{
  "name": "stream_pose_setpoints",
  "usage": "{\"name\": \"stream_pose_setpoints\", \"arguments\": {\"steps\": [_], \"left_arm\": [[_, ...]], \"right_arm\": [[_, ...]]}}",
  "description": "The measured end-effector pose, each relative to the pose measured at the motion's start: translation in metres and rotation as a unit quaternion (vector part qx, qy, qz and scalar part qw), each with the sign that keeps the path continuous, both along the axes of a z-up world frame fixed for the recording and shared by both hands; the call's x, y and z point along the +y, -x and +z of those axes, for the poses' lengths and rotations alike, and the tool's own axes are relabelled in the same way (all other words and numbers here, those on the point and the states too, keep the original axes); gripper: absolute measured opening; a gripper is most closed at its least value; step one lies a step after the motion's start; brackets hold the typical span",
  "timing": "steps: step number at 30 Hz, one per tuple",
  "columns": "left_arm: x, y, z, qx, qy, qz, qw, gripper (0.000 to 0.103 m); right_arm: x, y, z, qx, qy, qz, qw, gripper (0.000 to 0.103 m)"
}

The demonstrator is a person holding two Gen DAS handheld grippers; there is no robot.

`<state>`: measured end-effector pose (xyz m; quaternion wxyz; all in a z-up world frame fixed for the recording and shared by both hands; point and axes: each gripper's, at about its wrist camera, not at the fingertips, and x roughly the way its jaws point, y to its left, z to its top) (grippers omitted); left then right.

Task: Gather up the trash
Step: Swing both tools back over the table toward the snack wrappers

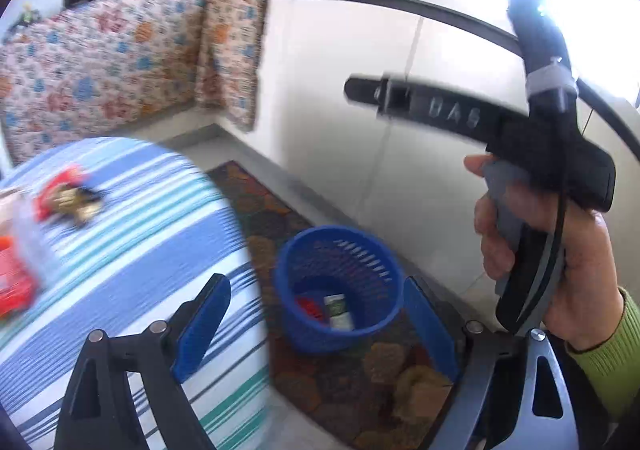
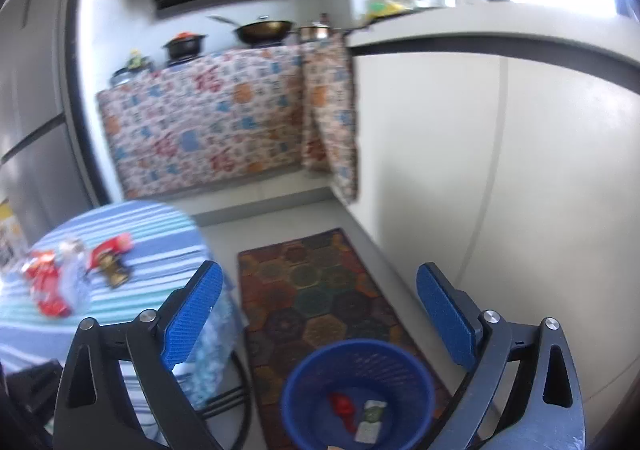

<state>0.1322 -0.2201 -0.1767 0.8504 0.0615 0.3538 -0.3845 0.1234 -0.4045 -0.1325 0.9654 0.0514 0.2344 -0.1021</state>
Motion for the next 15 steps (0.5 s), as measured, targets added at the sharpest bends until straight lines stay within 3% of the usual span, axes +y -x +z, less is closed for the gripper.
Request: {"name": "stream_pose_setpoints", "arguments": {"steps": [5,11,15], "left_arm": [[0.085,-0.002,-0.011,0.005,-0.027,0.08,0.9964,0.09],[0.183,-0.021,-0.04,0.035,-0.071,0.193,0.978,0.09],[0.226,-0.032,-0.054,0.048,-0.09,0.235,0.9666,0.09]], "right_arm": [[0.084,-0.01,-0.028,0.046,-0.004,0.071,0.996,0.098],[0.185,-0.023,-0.071,0.112,0.004,0.166,0.98,0.098],[0.227,-0.04,-0.097,0.148,0.032,0.21,0.966,0.098]]}}
